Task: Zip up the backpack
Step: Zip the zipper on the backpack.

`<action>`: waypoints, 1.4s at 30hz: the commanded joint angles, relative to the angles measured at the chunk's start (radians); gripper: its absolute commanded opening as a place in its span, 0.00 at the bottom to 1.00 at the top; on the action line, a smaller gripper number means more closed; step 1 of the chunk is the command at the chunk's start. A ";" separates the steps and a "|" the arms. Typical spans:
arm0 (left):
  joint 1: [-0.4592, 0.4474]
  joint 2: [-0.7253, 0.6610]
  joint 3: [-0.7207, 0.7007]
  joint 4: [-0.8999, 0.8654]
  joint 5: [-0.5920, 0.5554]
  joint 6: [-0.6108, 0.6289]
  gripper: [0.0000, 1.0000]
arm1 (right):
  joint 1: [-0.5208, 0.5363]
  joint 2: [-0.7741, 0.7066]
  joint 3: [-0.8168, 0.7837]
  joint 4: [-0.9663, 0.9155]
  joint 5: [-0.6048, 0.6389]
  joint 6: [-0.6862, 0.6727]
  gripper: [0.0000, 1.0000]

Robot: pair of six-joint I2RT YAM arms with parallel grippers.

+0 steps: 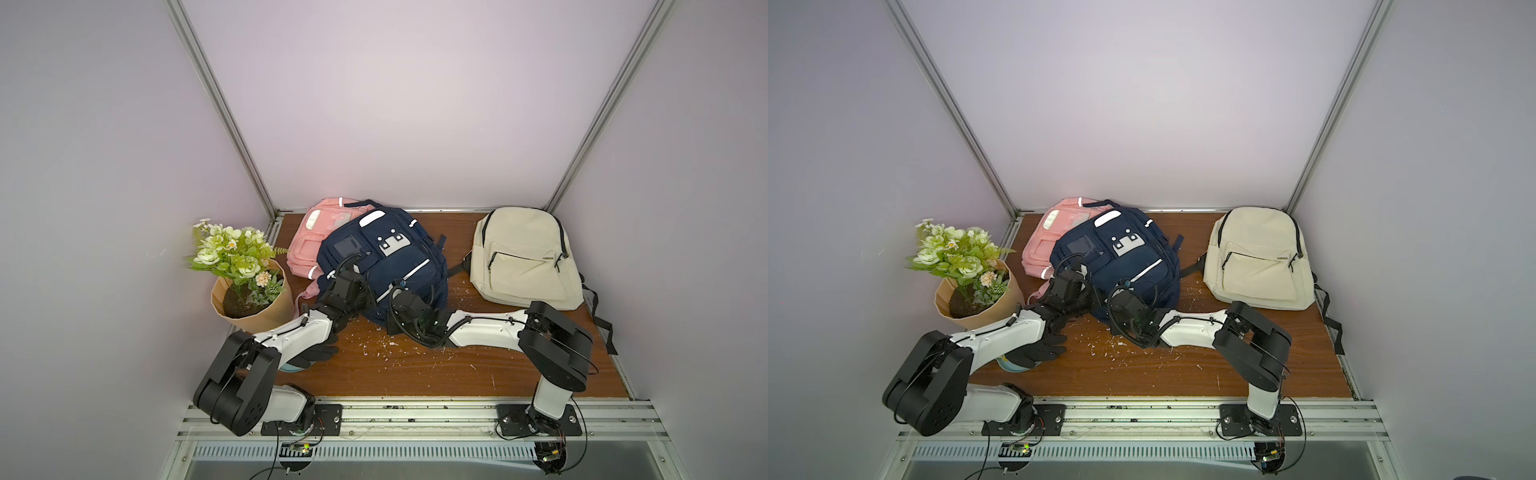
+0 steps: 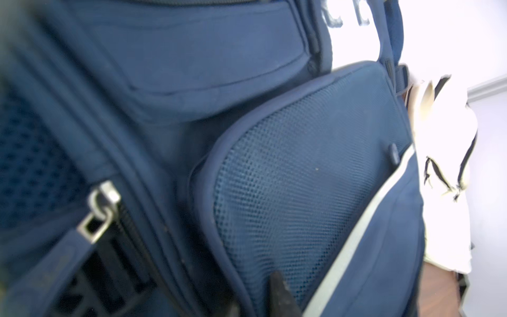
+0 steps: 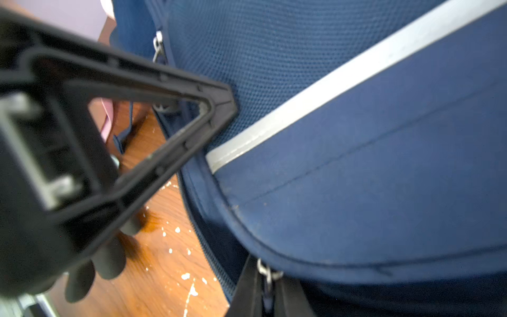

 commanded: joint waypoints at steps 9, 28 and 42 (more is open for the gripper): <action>-0.007 0.005 0.029 -0.025 -0.008 0.015 0.03 | 0.004 -0.169 -0.174 0.062 0.164 -0.058 0.33; -0.040 0.032 0.075 -0.010 0.016 0.009 0.00 | 0.036 -0.026 -0.094 0.180 0.116 -0.089 0.32; -0.051 0.047 0.191 -0.095 -0.085 0.052 0.00 | 0.039 -0.033 -0.022 -0.154 0.460 0.031 0.14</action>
